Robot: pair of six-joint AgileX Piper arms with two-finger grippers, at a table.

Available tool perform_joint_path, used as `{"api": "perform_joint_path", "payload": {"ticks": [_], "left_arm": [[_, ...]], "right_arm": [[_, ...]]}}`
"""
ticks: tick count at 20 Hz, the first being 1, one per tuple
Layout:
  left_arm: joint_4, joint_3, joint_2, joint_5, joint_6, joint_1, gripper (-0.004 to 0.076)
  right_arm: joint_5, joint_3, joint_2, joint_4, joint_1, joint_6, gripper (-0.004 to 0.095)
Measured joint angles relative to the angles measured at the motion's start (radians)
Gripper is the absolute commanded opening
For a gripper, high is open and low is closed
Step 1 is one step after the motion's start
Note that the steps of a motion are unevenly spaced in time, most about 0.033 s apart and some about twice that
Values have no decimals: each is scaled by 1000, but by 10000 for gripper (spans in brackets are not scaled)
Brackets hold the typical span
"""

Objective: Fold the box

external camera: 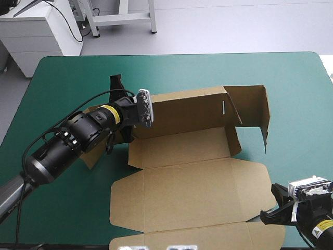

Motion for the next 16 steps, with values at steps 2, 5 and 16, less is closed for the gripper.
{"api": "perform_joint_path", "payload": {"ticks": [2, 5, 16], "left_arm": [[46, 58, -20, -56, -1, 0, -8], [84, 111, -23, -110, -1, 0, -8], [374, 192, 2, -184, -188, -1, -9]], "right_arm": [[2, -3, 0, 1, 0, 21, -19], [5, -5, 0, 1, 0, 53, -20], [9, -5, 26, 6, 0, 89, -18]]}}
